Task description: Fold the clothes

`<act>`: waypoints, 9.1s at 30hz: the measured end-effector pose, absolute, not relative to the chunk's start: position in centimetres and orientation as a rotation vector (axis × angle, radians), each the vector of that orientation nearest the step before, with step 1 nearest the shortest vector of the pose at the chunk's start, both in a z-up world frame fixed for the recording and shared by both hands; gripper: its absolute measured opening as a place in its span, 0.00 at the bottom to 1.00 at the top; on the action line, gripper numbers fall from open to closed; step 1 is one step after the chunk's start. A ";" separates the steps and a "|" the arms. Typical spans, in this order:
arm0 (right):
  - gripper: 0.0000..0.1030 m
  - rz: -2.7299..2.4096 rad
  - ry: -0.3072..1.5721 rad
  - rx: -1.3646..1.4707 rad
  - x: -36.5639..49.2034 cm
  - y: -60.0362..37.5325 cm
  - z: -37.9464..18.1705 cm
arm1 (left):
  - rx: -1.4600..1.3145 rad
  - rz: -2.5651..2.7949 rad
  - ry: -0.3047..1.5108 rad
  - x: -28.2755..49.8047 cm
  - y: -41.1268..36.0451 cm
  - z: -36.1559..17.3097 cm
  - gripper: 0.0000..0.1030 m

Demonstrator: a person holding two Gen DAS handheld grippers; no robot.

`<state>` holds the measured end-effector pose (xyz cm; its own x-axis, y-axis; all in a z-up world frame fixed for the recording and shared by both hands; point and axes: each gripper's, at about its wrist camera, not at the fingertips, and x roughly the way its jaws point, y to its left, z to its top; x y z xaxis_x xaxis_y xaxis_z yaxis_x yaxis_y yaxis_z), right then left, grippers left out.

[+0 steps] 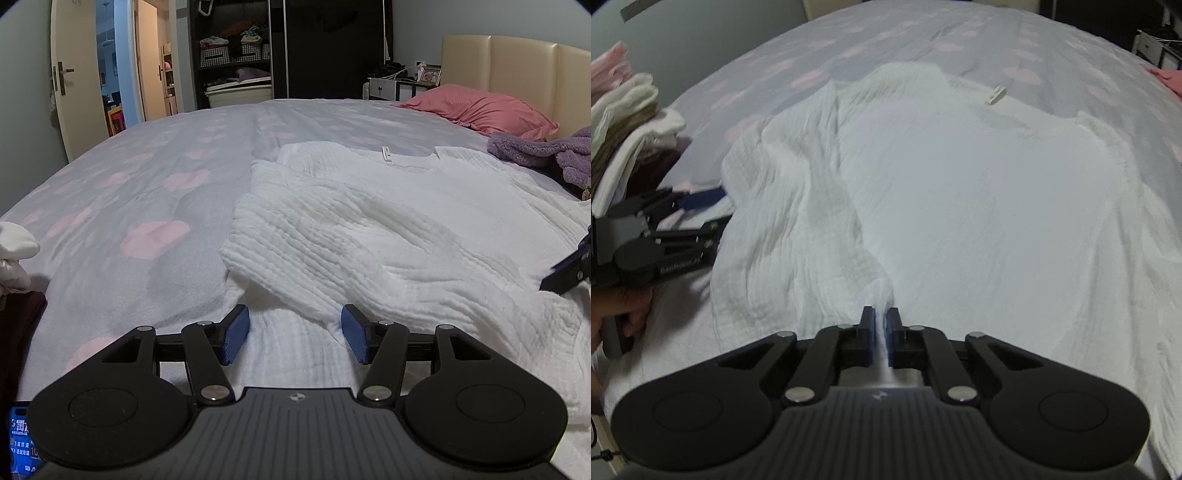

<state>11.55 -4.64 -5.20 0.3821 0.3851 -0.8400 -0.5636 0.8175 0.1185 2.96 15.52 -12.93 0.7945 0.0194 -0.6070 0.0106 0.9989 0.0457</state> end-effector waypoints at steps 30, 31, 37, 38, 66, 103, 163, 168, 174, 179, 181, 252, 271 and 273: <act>0.53 0.506 1.031 -0.025 10.1 -11.0 -4.7 | 0.172 -0.078 0.630 0.0 12.9 -10.5 0.52; 0.48 0.495 1.063 0.017 10.4 -11.5 -5.2 | 0.175 -0.082 0.631 -0.1 12.8 -10.5 0.52; 0.05 0.539 1.033 -0.067 10.1 -11.1 -3.5 | 0.190 -0.095 0.637 -0.3 12.4 -10.6 0.52; 0.05 0.531 1.003 -0.065 10.2 -11.4 -2.8 | 0.186 -0.094 0.637 -0.3 12.5 -10.6 0.52; 0.32 0.529 0.919 -0.221 12.5 -6.4 -2.1 | 0.165 -0.108 0.645 0.2 12.8 -11.4 0.52; 0.01 0.667 0.882 0.047 26.9 8.2 -6.2 | 0.107 -0.059 0.654 3.7 17.6 -12.7 0.54; 0.30 0.786 0.928 0.114 22.9 -2.6 -7.8 | 0.043 0.061 0.645 7.3 20.0 -11.9 0.08; 0.30 0.791 0.843 0.141 22.7 -2.3 -6.8 | 0.042 0.058 0.644 7.3 20.1 -12.0 0.08; 0.26 0.763 0.842 -0.029 22.7 -3.1 -5.8 | 0.042 0.056 0.642 7.2 20.1 -12.0 0.08; 0.27 0.845 0.923 -0.118 20.8 -2.9 -7.3 | 0.042 0.057 0.641 7.2 20.2 -12.0 0.10; 0.23 0.844 0.925 -0.110 20.7 -2.8 -7.6 | 0.047 0.061 0.642 7.2 20.1 -11.9 0.10; 0.56 0.113 0.932 -0.008 -0.7 -20.6 8.5 | 0.087 -0.372 0.642 -7.9 -2.7 -6.3 0.45; 0.56 -0.345 0.875 0.324 2.1 -35.3 5.1 | 0.177 -0.373 0.841 -7.2 -1.8 -12.4 0.58; 0.55 -0.341 0.817 0.314 2.3 -36.8 5.3 | 0.185 -0.376 0.842 -7.3 -1.9 -12.4 0.59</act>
<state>2.26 -36.79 5.26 0.6358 -0.1741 -0.7520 0.4124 0.9002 0.1402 -7.30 -1.89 -12.38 0.6054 -0.2507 -0.7554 0.3951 0.9186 0.0117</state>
